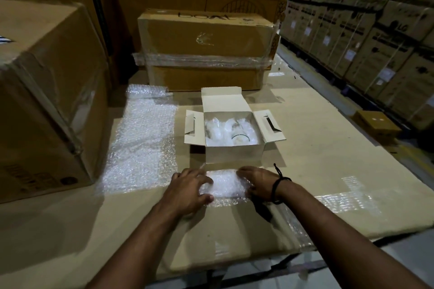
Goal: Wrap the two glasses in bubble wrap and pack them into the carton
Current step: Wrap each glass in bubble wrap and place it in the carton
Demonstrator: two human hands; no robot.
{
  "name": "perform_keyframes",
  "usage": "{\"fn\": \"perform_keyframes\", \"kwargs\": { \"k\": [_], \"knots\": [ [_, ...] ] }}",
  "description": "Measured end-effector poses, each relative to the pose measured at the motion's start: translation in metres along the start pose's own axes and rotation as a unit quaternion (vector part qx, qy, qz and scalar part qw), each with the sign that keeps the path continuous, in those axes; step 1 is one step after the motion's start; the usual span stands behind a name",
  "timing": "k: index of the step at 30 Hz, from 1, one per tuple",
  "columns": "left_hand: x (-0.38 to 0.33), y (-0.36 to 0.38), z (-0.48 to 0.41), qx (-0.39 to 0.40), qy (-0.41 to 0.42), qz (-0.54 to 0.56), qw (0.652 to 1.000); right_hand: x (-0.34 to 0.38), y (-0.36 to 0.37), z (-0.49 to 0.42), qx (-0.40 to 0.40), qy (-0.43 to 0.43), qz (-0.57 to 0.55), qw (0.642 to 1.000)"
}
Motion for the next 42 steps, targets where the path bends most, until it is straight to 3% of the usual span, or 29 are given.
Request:
{"fn": "perform_keyframes", "kwargs": {
  "k": [6, 11, 15, 20, 25, 28, 35, 38, 42],
  "knots": [
    [-0.003, -0.028, -0.007, -0.051, 0.015, 0.015, 0.998, 0.017, -0.013, 0.003, -0.091, 0.017, 0.092, 0.991],
    [-0.003, -0.071, -0.006, -0.170, 0.065, 0.035, 0.983, 0.026, -0.020, 0.016, -0.129, 0.029, -0.013, 0.991],
    [0.009, -0.111, -0.022, -0.295, 0.091, -0.028, 0.951, 0.039, -0.048, 0.031, -0.211, -0.028, -0.077, 0.974],
    [0.030, -0.147, -0.059, -0.351, 0.012, -0.085, 0.933, 0.063, -0.086, 0.024, -0.288, -0.123, -0.068, 0.947],
    [0.055, -0.148, -0.115, -0.298, 0.011, -0.091, 0.950, 0.065, -0.106, -0.019, -0.290, -0.093, -0.053, 0.951],
    [0.066, -0.144, -0.139, -0.258, 0.010, -0.117, 0.959, 0.070, -0.099, -0.052, -0.209, -0.080, -0.016, 0.974],
    [0.076, -0.109, -0.174, -0.085, 0.048, -0.147, 0.984, 0.074, -0.090, -0.084, -0.080, -0.062, -0.088, 0.991],
    [0.080, -0.101, -0.185, -0.014, 0.048, -0.104, 0.993, 0.070, -0.084, -0.091, -0.062, -0.036, -0.095, 0.993],
    [0.083, -0.101, -0.197, 0.048, 0.042, -0.141, 0.988, 0.074, -0.087, -0.094, -0.071, -0.024, -0.065, 0.995]
  ]
}}
Point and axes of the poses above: each hand's wrist, its own z-axis away from the middle knuckle, its own y-axis out of the palm, x = y × z, the point moved 8 cm from there along -z, towards the middle knuckle, and after that the axes turned 14 degrees about y, right-handed, at the moved point
